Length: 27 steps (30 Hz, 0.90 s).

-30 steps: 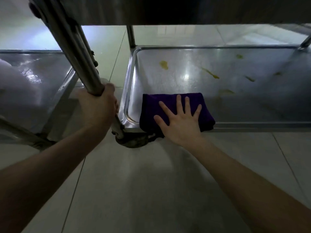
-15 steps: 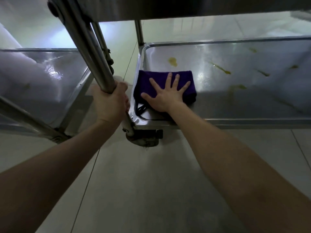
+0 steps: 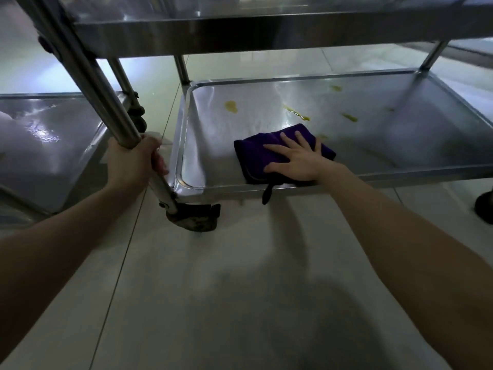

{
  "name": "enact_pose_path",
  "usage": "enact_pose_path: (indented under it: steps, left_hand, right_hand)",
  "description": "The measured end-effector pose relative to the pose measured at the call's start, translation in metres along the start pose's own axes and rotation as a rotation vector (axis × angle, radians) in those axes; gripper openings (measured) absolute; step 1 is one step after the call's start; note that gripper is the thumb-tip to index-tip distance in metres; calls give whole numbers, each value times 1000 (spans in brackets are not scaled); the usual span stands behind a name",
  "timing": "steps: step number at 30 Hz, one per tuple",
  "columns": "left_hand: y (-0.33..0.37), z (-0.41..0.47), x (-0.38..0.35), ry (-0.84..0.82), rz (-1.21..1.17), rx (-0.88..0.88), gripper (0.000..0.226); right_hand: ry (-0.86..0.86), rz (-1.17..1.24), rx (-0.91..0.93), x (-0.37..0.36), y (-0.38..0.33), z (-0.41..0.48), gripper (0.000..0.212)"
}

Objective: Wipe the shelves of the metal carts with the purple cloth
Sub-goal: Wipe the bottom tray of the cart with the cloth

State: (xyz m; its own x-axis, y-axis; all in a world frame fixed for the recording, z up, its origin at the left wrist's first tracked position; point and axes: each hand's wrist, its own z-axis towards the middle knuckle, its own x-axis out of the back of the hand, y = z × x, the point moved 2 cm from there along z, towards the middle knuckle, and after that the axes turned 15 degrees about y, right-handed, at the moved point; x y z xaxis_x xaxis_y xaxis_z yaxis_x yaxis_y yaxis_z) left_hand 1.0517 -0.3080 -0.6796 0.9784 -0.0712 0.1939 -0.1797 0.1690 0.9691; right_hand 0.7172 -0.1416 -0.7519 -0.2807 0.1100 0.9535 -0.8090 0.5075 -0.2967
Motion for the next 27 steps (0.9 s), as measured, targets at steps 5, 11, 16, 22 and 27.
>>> enact_pose_path:
  steps: [5,11,16,22,27]
  left_hand:
    - [-4,-30,7,342,225,30,48]
    - [-12,-92,3,33,562,-507,39]
    - [-8,-69,-33,-404,1327,-993,85]
    - [-27,-59,-47,-457,1927,-1084,108]
    - [-17,-60,-55,-448,1459,-1165,61]
  right_hand:
    - [301,75,-367,-9,-60,0,90]
    - [227,4,-484,-32,-90,12,106]
    - [193,-124,-151,-48,-69,13,108]
    - [54,-52,148,-25,-22,12,100]
    - [288,70,-222,-28,-51,12,98]
